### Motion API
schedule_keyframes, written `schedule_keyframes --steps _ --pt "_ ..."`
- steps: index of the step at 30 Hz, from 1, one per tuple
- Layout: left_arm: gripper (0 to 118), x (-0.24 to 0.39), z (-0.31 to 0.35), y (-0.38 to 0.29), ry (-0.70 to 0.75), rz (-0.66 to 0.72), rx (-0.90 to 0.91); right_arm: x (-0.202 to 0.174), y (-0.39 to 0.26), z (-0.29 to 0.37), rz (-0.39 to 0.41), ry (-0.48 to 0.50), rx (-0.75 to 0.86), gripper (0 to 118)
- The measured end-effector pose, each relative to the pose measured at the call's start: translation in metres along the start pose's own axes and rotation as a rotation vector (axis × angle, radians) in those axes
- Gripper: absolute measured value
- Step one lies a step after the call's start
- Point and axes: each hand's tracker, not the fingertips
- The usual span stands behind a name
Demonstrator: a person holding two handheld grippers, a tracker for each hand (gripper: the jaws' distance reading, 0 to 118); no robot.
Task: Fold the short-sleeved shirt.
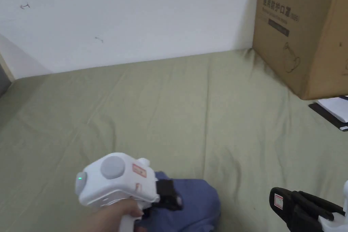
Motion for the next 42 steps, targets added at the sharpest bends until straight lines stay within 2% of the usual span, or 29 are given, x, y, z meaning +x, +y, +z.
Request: schedule_keyframes --steps 1,2,4,6,12,14,15,17,18,21,24,27,29,31,33,35,37,39,42 --pt "104 0.012 -0.024 0.001 -0.085 -0.006 -0.045 0.003 0.000 0.001 -0.008 -0.012 0.000 0" --pt "115 0.020 -0.039 0.000 -0.125 -0.012 -0.086 0.006 0.000 0.003 -0.018 -0.023 -0.003 0" --pt "117 0.031 -0.042 0.002 -0.149 -0.041 -0.037 0.012 0.002 0.004 -0.079 -0.055 -0.039 0" --pt "117 0.037 -0.034 0.003 -0.112 -0.102 -0.016 0.016 0.004 0.007 -0.116 -0.036 -0.028 0" --pt "116 0.029 0.038 0.002 0.122 -0.327 0.126 0.018 0.007 0.002 -0.107 -0.039 -0.002 0" --pt "108 0.036 0.051 -0.002 0.173 -0.418 0.187 0.018 0.007 -0.001 -0.110 -0.033 -0.006 0" --pt "94 0.040 0.053 -0.006 0.173 -0.458 0.206 0.017 0.007 -0.003 -0.114 -0.028 -0.009 0" --pt "28 0.049 0.043 -0.012 0.176 -0.494 0.209 0.012 0.006 -0.004 -0.114 -0.020 -0.013 0" --pt "7 0.053 0.036 -0.014 0.177 -0.498 0.206 0.010 0.005 -0.004 -0.110 -0.019 -0.017 0" --pt "4 0.068 0.004 -0.017 0.140 -0.509 0.168 0.007 0.004 -0.002 -0.104 -0.021 -0.035 0" --pt "4 0.083 -0.038 -0.018 0.113 -0.546 0.111 0.007 0.008 0.005 -0.171 -0.001 -0.042 0" --pt "3 0.082 -0.097 -0.019 0.257 -0.599 -0.034 0.003 0.015 0.012 -0.174 -0.003 -0.036 0" --pt "3 0.087 -0.107 -0.017 0.222 -0.627 0.034 0.001 0.018 0.015 -0.161 0.001 -0.023 0" --pt "3 0.091 -0.103 -0.018 0.203 -0.594 0.043 -0.003 0.021 0.016 -0.146 0.006 -0.014 0" --pt "3 0.090 -0.079 -0.023 0.138 -0.569 0.111 -0.007 0.023 0.016 -0.142 0.014 -0.014 0" --pt "3 0.088 -0.031 -0.031 -0.003 -0.530 0.277 -0.010 0.026 0.017 -0.147 0.035 -0.014 0" --pt "3 0.083 0.035 -0.043 -0.060 -0.515 0.449 -0.015 0.032 0.020 -0.130 0.050 0.013 0" --pt "3 0.083 0.109 -0.066 -0.008 -0.558 0.668 -0.022 0.038 0.025 -0.064 0.050 0.085 0" --pt "3 0.079 0.205 -0.116 0.221 -0.624 1.043 -0.038 0.038 0.030 0.064 -0.033 0.240 0"
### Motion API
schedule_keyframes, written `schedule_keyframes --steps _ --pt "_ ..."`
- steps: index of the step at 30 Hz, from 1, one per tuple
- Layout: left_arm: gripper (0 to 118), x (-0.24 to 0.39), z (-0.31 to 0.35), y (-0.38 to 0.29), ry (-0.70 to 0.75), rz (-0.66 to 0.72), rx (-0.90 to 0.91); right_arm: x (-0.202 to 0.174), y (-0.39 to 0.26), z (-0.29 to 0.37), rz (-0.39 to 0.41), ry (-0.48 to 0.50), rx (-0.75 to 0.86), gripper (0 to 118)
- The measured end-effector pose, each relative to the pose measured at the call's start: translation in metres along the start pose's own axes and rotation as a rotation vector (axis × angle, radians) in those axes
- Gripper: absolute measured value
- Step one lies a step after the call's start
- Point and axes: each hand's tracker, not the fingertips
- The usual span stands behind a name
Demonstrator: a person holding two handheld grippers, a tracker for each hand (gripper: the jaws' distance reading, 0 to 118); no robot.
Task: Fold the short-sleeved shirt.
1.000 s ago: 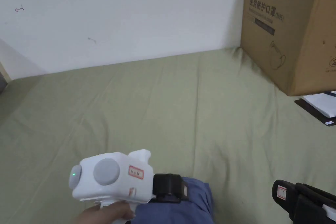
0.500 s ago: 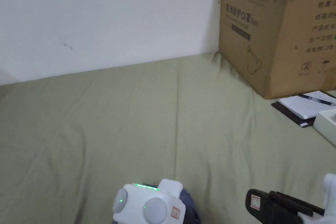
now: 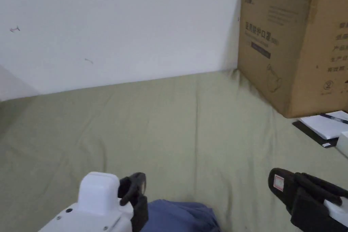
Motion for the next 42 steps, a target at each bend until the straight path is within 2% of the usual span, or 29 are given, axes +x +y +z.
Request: schedule_keyframes --steps 2,4,6,7,8,10,14,19,20,21,23,24,26,27,28,30,32,33,34,35,36,37,39,40,41,42 --pt "3 -0.012 0.044 0.010 0.122 -0.010 0.131 -0.012 -0.011 0.003 0.128 -0.061 0.155 0" --pt "2 -0.019 0.086 0.001 0.314 0.008 0.273 -0.021 -0.037 0.002 0.294 -0.149 0.334 0" --pt "2 -0.025 0.102 -0.014 0.410 0.000 0.291 -0.028 -0.062 -0.007 0.436 -0.298 0.401 0" --pt "2 -0.029 0.102 -0.023 0.431 0.002 0.277 -0.030 -0.069 -0.011 0.458 -0.332 0.368 0" --pt "2 -0.031 0.103 -0.030 0.438 0.011 0.266 -0.030 -0.072 -0.012 0.432 -0.325 0.299 0" --pt "2 -0.035 0.104 -0.039 0.442 0.024 0.231 -0.026 -0.076 -0.012 0.326 -0.294 0.255 0" --pt "2 -0.038 0.103 -0.042 0.463 -0.003 0.208 -0.024 -0.073 -0.010 0.350 -0.337 0.262 0" --pt "2 -0.043 0.099 -0.038 0.444 0.014 0.199 -0.024 -0.057 -0.011 0.316 -0.360 0.276 0" --pt "2 -0.046 0.097 -0.037 0.428 0.023 0.187 -0.026 -0.051 -0.013 0.297 -0.342 0.276 0" --pt "2 -0.053 0.089 -0.036 0.346 0.068 0.152 -0.027 -0.046 -0.017 0.279 -0.282 0.259 0" --pt "2 -0.071 0.065 -0.044 0.058 0.232 0.054 -0.025 -0.038 -0.042 0.256 -0.073 0.120 0" --pt "2 -0.080 0.047 -0.053 -0.041 0.315 -0.021 -0.023 -0.036 -0.069 0.241 0.032 -0.075 0" --pt "2 -0.095 0.007 -0.081 -0.169 0.487 -0.261 -0.015 -0.047 -0.132 0.171 0.149 -0.600 0" --pt "2 -0.102 -0.007 -0.099 -0.211 0.573 -0.353 -0.008 -0.067 -0.158 0.116 0.154 -0.729 0" --pt "2 -0.107 -0.019 -0.116 -0.243 0.641 -0.411 -0.004 -0.086 -0.173 0.111 0.121 -0.749 0" --pt "2 -0.111 -0.029 -0.136 -0.207 0.655 -0.450 0.002 -0.117 -0.210 0.226 0.033 -0.851 0" --pt "2 -0.114 -0.042 -0.148 -0.174 0.599 -0.500 0.013 -0.150 -0.241 0.305 -0.068 -1.014 0" --pt "2 -0.116 -0.052 -0.154 -0.168 0.584 -0.538 0.021 -0.163 -0.250 0.285 -0.073 -1.085 0" --pt "2 -0.119 -0.065 -0.163 -0.183 0.597 -0.585 0.025 -0.169 -0.250 0.238 -0.024 -1.047 0" --pt "4 -0.122 -0.078 -0.176 -0.228 0.641 -0.639 0.023 -0.160 -0.250 0.235 -0.022 -0.996 0" --pt "8 -0.125 -0.095 -0.192 -0.287 0.713 -0.689 0.018 -0.151 -0.254 0.248 -0.031 -1.063 0" --pt "25 -0.127 -0.112 -0.208 -0.359 0.792 -0.719 0.014 -0.150 -0.258 0.298 -0.019 -1.088 0" --pt "70 -0.127 -0.142 -0.236 -0.498 0.925 -0.770 0.011 -0.152 -0.256 0.369 0.002 -1.093 0" --pt "98 -0.122 -0.158 -0.251 -0.554 0.968 -0.794 0.012 -0.152 -0.256 0.355 -0.001 -1.089 0" --pt "109 -0.115 -0.174 -0.262 -0.614 0.986 -0.816 0.012 -0.151 -0.257 0.345 -0.003 -1.090 0" --pt "113 -0.107 -0.191 -0.275 -0.677 1.004 -0.848 0.012 -0.152 -0.255 0.339 -0.004 -1.090 0"
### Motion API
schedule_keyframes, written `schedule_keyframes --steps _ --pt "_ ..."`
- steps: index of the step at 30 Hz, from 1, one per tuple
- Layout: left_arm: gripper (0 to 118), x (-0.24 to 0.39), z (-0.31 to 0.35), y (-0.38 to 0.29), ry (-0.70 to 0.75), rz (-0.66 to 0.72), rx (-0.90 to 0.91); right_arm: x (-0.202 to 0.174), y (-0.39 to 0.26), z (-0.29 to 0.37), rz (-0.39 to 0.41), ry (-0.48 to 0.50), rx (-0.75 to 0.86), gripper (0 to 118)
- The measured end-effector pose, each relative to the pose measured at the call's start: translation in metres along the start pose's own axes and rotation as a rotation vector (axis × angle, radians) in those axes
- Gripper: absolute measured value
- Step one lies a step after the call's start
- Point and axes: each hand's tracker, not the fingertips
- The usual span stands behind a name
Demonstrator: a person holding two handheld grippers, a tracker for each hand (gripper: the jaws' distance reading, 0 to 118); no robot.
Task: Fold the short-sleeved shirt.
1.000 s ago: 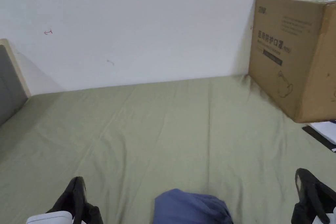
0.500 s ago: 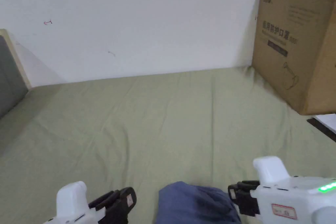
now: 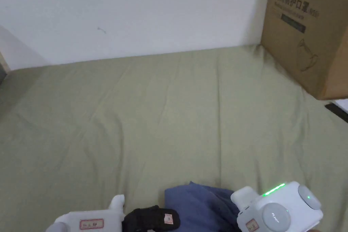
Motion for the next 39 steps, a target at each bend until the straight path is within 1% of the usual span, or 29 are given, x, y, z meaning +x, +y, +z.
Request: schedule_keyframes --steps 2,3,4,5,6,7,8,9,10,11,14,16,17,18,19,20,21,24,25,27,28,30,31,32,34,35,36,37,39 --pt "113 -0.014 -0.034 0.006 -0.079 0.045 -0.080 -0.001 -0.004 -0.001 0.003 -0.001 0.008 0" --pt "113 -0.014 -0.050 0.009 -0.174 0.063 -0.106 0.000 -0.006 -0.001 0.002 -0.001 0.017 0" --pt "110 -0.009 -0.065 0.011 -0.239 0.083 -0.123 0.001 -0.007 -0.001 0.000 0.002 0.026 0" --pt "100 -0.002 -0.080 0.011 -0.213 0.094 -0.128 0.002 -0.009 -0.001 -0.003 0.006 0.036 0" --pt "66 0.000 -0.089 0.012 -0.118 0.066 -0.112 0.004 -0.011 -0.001 -0.009 0.011 0.045 0" --pt "29 -0.004 -0.087 0.015 0.078 -0.005 -0.077 0.006 -0.013 -0.001 -0.025 0.021 0.057 0" --pt "29 -0.009 -0.086 0.015 0.259 -0.048 -0.072 0.008 -0.015 -0.002 -0.043 0.028 0.069 0" --pt "29 -0.009 -0.094 0.010 0.110 0.003 -0.064 0.008 -0.019 -0.003 -0.053 0.028 0.081 0" --pt "28 -0.009 -0.084 0.011 0.082 0.016 -0.051 0.008 -0.021 -0.001 -0.064 0.033 0.105 0" --pt "28 -0.009 -0.085 0.010 0.104 -0.015 -0.066 0.007 -0.024 0.001 -0.062 0.030 0.112 0" --pt "28 0.009 -0.065 0.008 0.139 -0.025 -0.052 -0.001 -0.030 0.012 -0.013 -0.005 0.171 0" --pt "27 0.031 -0.036 0.010 0.202 -0.160 -0.038 -0.009 -0.038 0.029 -0.019 -0.020 0.244 0" --pt "27 0.042 -0.017 0.017 0.232 -0.221 -0.054 -0.012 -0.042 0.037 -0.023 -0.001 0.272 0" --pt "26 0.041 0.010 0.020 0.303 -0.248 -0.068 -0.016 -0.046 0.046 -0.028 0.045 0.294 0" --pt "26 0.034 0.041 0.024 0.382 -0.254 -0.064 -0.021 -0.049 0.054 -0.032 0.059 0.302 0" --pt "26 0.027 0.074 0.029 0.476 -0.264 -0.052 -0.027 -0.052 0.061 -0.028 0.046 0.296 0" --pt "26 0.025 0.117 0.041 0.605 -0.280 -0.042 -0.034 -0.055 0.067 -0.023 0.039 0.301 0" --pt "26 0.008 0.236 0.058 0.904 -0.258 0.041 -0.053 -0.061 0.077 -0.008 0.020 0.305 0" --pt "26 0.010 0.269 0.069 1.000 -0.260 0.071 -0.058 -0.062 0.079 -0.005 0.021 0.303 0" --pt "26 0.010 0.323 0.078 1.239 -0.310 0.067 -0.067 -0.064 0.081 -0.005 0.032 0.294 0" --pt "26 0.006 0.342 0.083 1.312 -0.316 0.042 -0.072 -0.063 0.081 -0.010 0.039 0.288 0" --pt "30 -0.003 0.379 0.094 1.405 -0.274 0.041 -0.076 -0.061 0.083 -0.030 0.055 0.274 0" --pt "43 -0.010 0.398 0.098 1.454 -0.257 0.042 -0.076 -0.059 0.084 -0.040 0.060 0.270 0" --pt "63 -0.011 0.411 0.099 1.512 -0.258 0.058 -0.076 -0.057 0.086 -0.044 0.063 0.270 0" --pt "104 0.004 0.432 0.103 1.685 -0.340 0.082 -0.074 -0.052 0.087 -0.048 0.045 0.271 0" --pt "110 0.005 0.444 0.104 1.723 -0.355 0.090 -0.073 -0.050 0.088 -0.047 0.027 0.269 0" --pt "110 0.007 0.457 0.104 1.745 -0.357 0.111 -0.071 -0.048 0.088 -0.045 0.009 0.269 0" --pt "110 0.029 0.446 0.088 1.748 -0.358 0.128 -0.069 -0.047 0.088 -0.045 -0.008 0.271 0" --pt "110 0.034 0.457 0.081 1.742 -0.328 0.149 -0.066 -0.045 0.090 -0.051 -0.024 0.278 0"
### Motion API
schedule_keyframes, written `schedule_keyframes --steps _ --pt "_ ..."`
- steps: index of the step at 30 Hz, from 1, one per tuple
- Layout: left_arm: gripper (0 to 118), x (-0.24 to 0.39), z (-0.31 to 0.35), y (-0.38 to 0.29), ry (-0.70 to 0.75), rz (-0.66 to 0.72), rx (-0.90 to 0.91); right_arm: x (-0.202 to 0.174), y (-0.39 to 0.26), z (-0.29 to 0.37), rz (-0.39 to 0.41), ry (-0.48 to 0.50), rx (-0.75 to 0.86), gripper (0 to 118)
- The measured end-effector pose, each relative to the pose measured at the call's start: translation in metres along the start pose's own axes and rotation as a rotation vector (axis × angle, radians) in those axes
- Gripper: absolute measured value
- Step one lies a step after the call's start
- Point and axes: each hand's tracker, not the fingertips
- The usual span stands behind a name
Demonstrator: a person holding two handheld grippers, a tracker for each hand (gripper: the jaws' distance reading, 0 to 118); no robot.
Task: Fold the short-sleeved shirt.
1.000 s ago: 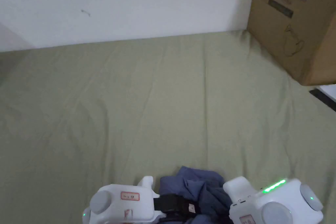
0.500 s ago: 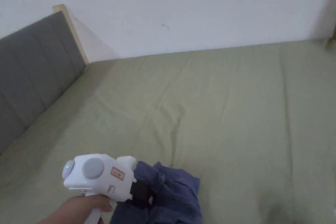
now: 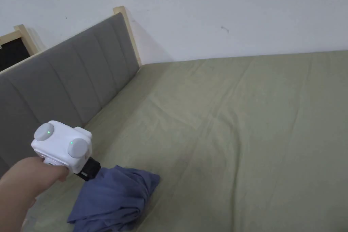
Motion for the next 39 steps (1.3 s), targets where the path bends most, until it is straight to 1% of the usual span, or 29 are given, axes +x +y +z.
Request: schedule_keyframes --steps 1,2,3,4,5,6,7,8,11,12,13,15,16,17,18,20,21,22,24,25,26,27,29,32,33,34,35,36,39 --pt "110 -0.004 0.002 -0.004 -0.008 0.028 0.011 0.000 0.001 0.003 -0.005 -0.006 0.009 0" --pt "110 -0.001 0.019 -0.005 -0.030 0.066 0.032 0.001 0.002 0.005 -0.011 -0.012 0.019 0" --pt "105 0.003 0.025 -0.010 -0.072 0.117 0.057 0.002 0.002 0.008 -0.017 -0.018 0.031 0" --pt "82 0.012 0.030 -0.015 -0.180 0.195 0.073 0.003 0.003 0.011 -0.022 -0.020 0.045 0" --pt "48 0.026 0.035 -0.024 -0.338 0.286 0.103 0.005 0.002 0.015 -0.028 -0.021 0.058 0" --pt "10 0.038 0.018 -0.020 -0.535 0.376 0.144 0.006 0.002 0.018 -0.036 -0.022 0.070 0" --pt "0 0.063 0.023 -0.027 -0.655 0.433 0.161 0.007 0.002 0.021 -0.045 -0.022 0.080 0" --pt "0 0.091 0.035 -0.033 -0.711 0.451 0.188 0.008 0.002 0.024 -0.052 -0.019 0.089 0" --pt "0 0.172 0.104 -0.045 -0.803 0.383 0.315 0.011 0.005 0.033 -0.066 -0.013 0.095 0" --pt "0 0.194 0.125 -0.054 -0.840 0.411 0.356 0.011 0.005 0.037 -0.074 -0.018 0.106 0" --pt "0 0.210 0.146 -0.065 -0.835 0.463 0.407 0.012 0.006 0.043 -0.083 -0.020 0.123 0" --pt "0 0.238 0.192 -0.078 -0.902 0.463 0.505 0.010 0.007 0.064 -0.108 -0.005 0.206 0" --pt "0 0.247 0.218 -0.084 -0.890 0.456 0.598 0.008 0.008 0.076 -0.106 0.007 0.259 0" --pt "0 0.251 0.240 -0.091 -0.844 0.464 0.681 0.008 0.007 0.087 -0.095 0.000 0.326 0" --pt "0 0.248 0.265 -0.099 -0.789 0.492 0.755 0.005 0.007 0.101 -0.078 -0.029 0.408 0" --pt "0 0.245 0.307 -0.113 -0.644 0.548 0.897 -0.004 0.002 0.127 -0.056 -0.158 0.628 0" --pt "0 0.244 0.327 -0.121 -0.595 0.557 0.999 -0.003 -0.003 0.136 -0.044 -0.184 0.750 0" --pt "0 0.241 0.347 -0.126 -0.543 0.553 1.090 -0.004 -0.008 0.145 -0.036 -0.192 0.855 0" --pt "0 0.245 0.381 -0.137 -0.385 0.511 1.213 -0.007 -0.018 0.163 -0.034 -0.234 1.037 0" --pt "0 0.247 0.391 -0.140 -0.332 0.494 1.240 -0.007 -0.021 0.166 -0.050 -0.259 1.071 0" --pt "0 0.248 0.398 -0.140 -0.313 0.488 1.240 -0.007 -0.022 0.170 -0.070 -0.284 1.087 0" --pt "0 0.249 0.399 -0.142 -0.335 0.499 1.225 -0.006 -0.025 0.173 -0.091 -0.306 1.096 0" --pt "0 0.247 0.401 -0.150 -0.331 0.533 1.224 -0.002 -0.030 0.173 -0.123 -0.336 1.124 0" --pt "0 0.245 0.397 -0.155 -0.322 0.558 1.205 0.008 -0.035 0.167 -0.114 -0.336 1.114 0" --pt "0 0.244 0.395 -0.157 -0.324 0.564 1.191 0.013 -0.034 0.160 -0.095 -0.339 1.088 4" --pt "7 0.245 0.393 -0.155 -0.320 0.558 1.167 0.016 -0.034 0.155 -0.079 -0.331 1.057 19" --pt "20 0.245 0.392 -0.155 -0.318 0.563 1.158 0.019 -0.035 0.153 -0.081 -0.329 1.036 34" --pt "41 0.246 0.390 -0.156 -0.338 0.560 1.153 0.019 -0.036 0.151 -0.083 -0.342 1.017 45" --pt "66 0.247 0.386 -0.151 -0.380 0.553 1.135 0.018 -0.037 0.147 -0.086 -0.361 1.002 60"
